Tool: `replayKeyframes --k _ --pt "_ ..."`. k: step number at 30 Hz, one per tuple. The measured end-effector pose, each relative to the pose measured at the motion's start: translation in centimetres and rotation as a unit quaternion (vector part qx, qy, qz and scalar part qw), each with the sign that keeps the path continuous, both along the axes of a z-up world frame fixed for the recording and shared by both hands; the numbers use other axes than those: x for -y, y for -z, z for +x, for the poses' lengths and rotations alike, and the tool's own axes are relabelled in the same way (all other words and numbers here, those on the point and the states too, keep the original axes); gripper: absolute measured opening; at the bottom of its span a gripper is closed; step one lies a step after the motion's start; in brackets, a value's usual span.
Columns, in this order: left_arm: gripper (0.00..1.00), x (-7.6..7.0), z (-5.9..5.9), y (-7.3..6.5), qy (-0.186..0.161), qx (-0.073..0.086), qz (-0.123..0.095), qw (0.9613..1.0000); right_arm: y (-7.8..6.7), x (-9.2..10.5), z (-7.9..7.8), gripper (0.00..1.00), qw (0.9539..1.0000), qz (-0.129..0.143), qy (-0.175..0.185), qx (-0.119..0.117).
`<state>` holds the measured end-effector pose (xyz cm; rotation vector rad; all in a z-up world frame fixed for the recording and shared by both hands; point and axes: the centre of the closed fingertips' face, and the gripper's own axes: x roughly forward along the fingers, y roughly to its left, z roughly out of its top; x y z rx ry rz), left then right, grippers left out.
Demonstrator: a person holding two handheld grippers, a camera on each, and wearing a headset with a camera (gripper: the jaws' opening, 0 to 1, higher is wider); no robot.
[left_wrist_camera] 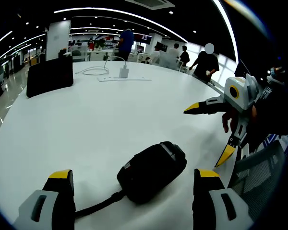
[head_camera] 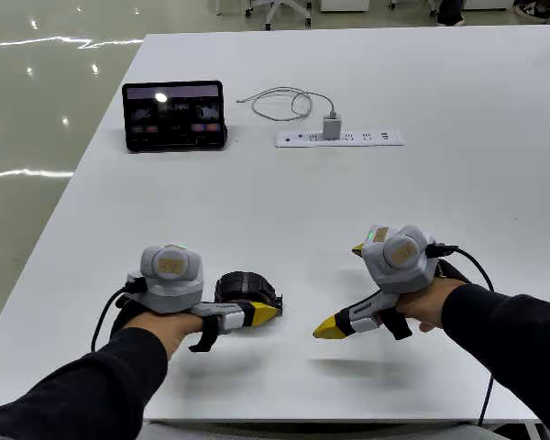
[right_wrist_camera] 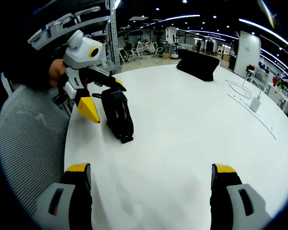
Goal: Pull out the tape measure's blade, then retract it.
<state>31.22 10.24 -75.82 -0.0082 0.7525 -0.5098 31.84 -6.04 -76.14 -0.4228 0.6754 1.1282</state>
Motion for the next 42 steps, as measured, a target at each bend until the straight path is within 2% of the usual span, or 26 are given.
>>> replayKeyframes --k 2,4,5,8,10,12,17,24,27,29,32,35,36,39,42 --pt "1.00 -0.5 0.1 -0.3 0.010 0.010 -0.002 0.9999 -0.2 0.4 -0.1 1.00 1.0000 0.003 0.006 0.001" --pt "1.00 -1.1 0.0 -0.8 0.034 0.032 0.013 0.9988 -0.3 1.0 -0.2 1.00 0.9999 0.005 0.010 0.003" --pt "1.00 -1.1 -0.2 -1.0 0.047 0.039 0.013 0.9981 -0.3 1.2 -0.2 1.00 0.9999 0.005 0.011 0.004" --pt "1.00 -1.6 -0.8 -1.5 0.062 0.039 0.007 0.9973 -0.6 2.1 -0.2 1.00 0.9997 0.008 0.020 0.007" --pt "1.00 -1.9 -0.9 -1.9 0.072 0.052 0.002 0.9960 -0.9 2.7 -0.1 1.00 0.9995 0.012 0.029 0.010" --pt "1.00 -2.2 -1.0 -1.9 0.076 0.053 0.003 0.9957 -1.2 3.1 -0.1 1.00 0.9992 0.016 0.036 0.010" --pt "1.00 -2.8 -1.9 -1.8 0.081 0.039 0.002 0.9959 -1.4 4.7 -0.3 1.00 0.9986 0.016 0.049 0.016" --pt "1.00 -3.8 -2.3 -2.4 0.088 0.048 0.000 0.9949 -1.5 7.0 -1.1 1.00 0.9977 0.019 0.062 0.018" --pt "1.00 -4.2 -2.6 -2.7 0.089 0.048 0.000 0.9949 -1.6 8.1 -1.4 1.00 0.9969 0.022 0.073 0.021" --pt "1.00 -4.5 -2.8 -2.6 0.084 0.041 -0.002 0.9956 -1.8 8.9 -1.7 1.00 0.9962 0.027 0.079 0.021" --pt "1.00 -4.7 -3.3 -2.8 0.081 0.043 -0.008 0.9958 -1.8 10.2 -1.8 1.00 0.9957 0.022 0.087 0.026" --pt "1.00 -5.2 -3.5 -2.9 0.075 0.044 -0.005 0.9962 -2.1 11.4 -2.0 1.00 0.9949 0.026 0.094 0.025" --pt "1.00 -5.5 -3.7 -2.9 0.071 0.044 -0.002 0.9965 -2.4 12.0 -1.9 1.00 0.9945 0.026 0.096 0.032" --pt "1.00 -5.8 -4.3 -2.9 0.073 0.044 -0.003 0.9964 -2.7 13.2 -2.0 1.00 0.9933 0.033 0.107 0.029" --pt "1.00 -6.4 -4.6 -3.2 0.073 0.044 -0.004 0.9964 -2.9 14.2 -2.6 1.00 0.9931 0.031 0.109 0.032"
